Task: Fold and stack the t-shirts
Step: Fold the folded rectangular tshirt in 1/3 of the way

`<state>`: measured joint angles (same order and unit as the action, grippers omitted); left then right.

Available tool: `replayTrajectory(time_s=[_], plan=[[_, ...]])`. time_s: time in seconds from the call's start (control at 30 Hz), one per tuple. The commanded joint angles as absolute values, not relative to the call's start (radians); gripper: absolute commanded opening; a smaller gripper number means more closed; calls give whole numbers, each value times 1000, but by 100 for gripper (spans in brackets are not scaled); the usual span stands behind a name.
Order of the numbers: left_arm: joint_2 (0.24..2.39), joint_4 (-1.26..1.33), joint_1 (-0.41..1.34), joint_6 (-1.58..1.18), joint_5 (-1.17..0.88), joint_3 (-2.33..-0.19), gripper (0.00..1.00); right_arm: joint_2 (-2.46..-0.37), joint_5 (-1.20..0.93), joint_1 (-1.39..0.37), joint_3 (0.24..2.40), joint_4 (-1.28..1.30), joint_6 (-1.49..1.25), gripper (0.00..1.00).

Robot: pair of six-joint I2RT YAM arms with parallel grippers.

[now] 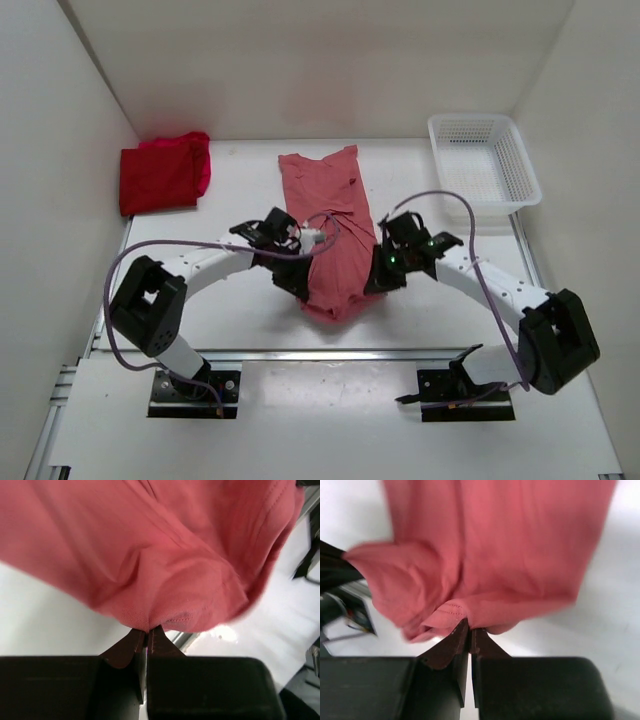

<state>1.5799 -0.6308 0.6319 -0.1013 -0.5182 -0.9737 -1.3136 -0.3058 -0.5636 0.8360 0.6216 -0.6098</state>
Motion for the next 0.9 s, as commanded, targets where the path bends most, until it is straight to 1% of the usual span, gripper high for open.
replayTrajectory(time_s=[0.0,0.03,0.1,0.13,0.23,0.33,0.43,0.5,0.7,0.83,0.87], plan=[[1563,-747,531,-6,-528,-1083,0,-1423,-334,-497,998,627,-490,0],[1584,-759,514,-9,-532,-1098,1,-1440,-331,-480,1056,644,-453,0],[1615,-765,445,-23,-529,-1146,1,-1546,-336,-454,1174,663,-376,0],[1641,-761,430,-25,-531,-1167,2,-1572,-331,-437,1201,678,-361,0],[1716,-765,356,-35,-525,-1306,1,-1702,-350,-390,1316,680,-305,0],[1782,-767,328,-32,-512,-1397,2,-1807,-345,-370,1429,698,-261,0],[1827,-764,327,-26,-497,-1434,3,-1908,-336,-353,1587,752,-207,0],[1850,-762,325,-26,-489,-1451,3,-1952,-327,-347,1652,776,-187,0],[1919,-761,310,-37,-469,-1515,3,-2072,-339,-339,1784,824,-160,0],[1957,-762,307,-35,-468,-1552,5,-2129,-354,-339,1810,831,-153,0],[1968,-756,310,-37,-454,-1563,5,-2138,-354,-330,1806,827,-155,2]])
